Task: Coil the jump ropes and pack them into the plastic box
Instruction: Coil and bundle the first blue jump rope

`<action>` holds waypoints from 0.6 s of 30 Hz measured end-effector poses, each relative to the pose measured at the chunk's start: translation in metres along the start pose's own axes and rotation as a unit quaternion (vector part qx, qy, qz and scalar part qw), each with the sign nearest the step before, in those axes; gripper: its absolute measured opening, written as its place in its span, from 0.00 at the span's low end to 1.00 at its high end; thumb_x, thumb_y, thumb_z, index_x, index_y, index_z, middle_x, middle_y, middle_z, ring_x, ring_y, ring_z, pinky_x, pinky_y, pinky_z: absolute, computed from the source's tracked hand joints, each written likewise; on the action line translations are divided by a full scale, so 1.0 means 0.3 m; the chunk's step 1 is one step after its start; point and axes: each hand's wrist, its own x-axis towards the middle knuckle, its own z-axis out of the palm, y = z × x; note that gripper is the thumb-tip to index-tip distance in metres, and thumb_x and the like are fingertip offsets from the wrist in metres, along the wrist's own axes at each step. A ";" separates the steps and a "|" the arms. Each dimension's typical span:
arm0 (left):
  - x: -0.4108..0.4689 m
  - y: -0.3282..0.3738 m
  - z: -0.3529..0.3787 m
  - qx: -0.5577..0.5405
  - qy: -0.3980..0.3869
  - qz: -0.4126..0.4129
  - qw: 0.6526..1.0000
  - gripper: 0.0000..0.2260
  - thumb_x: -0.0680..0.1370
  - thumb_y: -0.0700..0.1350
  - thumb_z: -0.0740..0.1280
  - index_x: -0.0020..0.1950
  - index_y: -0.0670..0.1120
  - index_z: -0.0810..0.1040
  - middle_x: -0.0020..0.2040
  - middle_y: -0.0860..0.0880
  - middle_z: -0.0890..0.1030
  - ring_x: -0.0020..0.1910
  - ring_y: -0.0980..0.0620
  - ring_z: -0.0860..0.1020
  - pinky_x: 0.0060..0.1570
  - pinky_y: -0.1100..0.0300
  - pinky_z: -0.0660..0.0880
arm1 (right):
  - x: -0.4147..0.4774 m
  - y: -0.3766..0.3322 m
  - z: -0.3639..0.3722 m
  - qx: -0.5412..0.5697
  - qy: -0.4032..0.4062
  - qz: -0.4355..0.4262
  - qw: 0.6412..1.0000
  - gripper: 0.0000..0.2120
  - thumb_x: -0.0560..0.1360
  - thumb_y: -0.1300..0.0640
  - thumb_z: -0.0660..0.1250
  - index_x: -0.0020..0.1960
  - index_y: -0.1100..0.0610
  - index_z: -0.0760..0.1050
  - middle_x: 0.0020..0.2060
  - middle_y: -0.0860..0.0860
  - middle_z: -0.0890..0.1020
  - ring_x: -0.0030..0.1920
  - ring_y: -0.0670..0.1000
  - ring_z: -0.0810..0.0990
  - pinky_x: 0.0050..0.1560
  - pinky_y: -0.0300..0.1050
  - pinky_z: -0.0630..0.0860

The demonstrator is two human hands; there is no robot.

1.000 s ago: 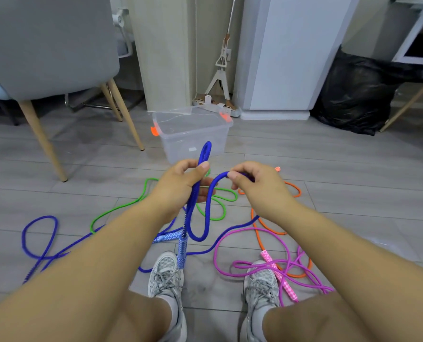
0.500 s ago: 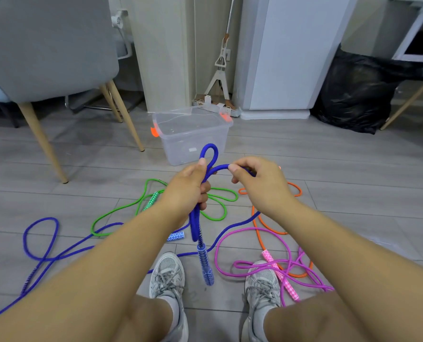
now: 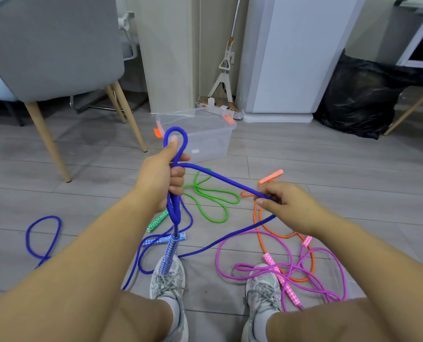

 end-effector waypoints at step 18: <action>0.026 0.032 0.002 0.069 0.034 0.082 0.994 0.10 0.75 0.36 0.68 0.38 0.46 0.69 0.24 0.53 0.61 0.19 0.58 0.57 0.19 0.68 0.57 | 0.023 -0.029 -0.093 0.196 0.254 0.067 0.945 0.05 0.79 0.57 0.61 0.47 0.54 0.76 0.35 0.49 0.74 0.34 0.45 0.70 0.39 0.41 0.69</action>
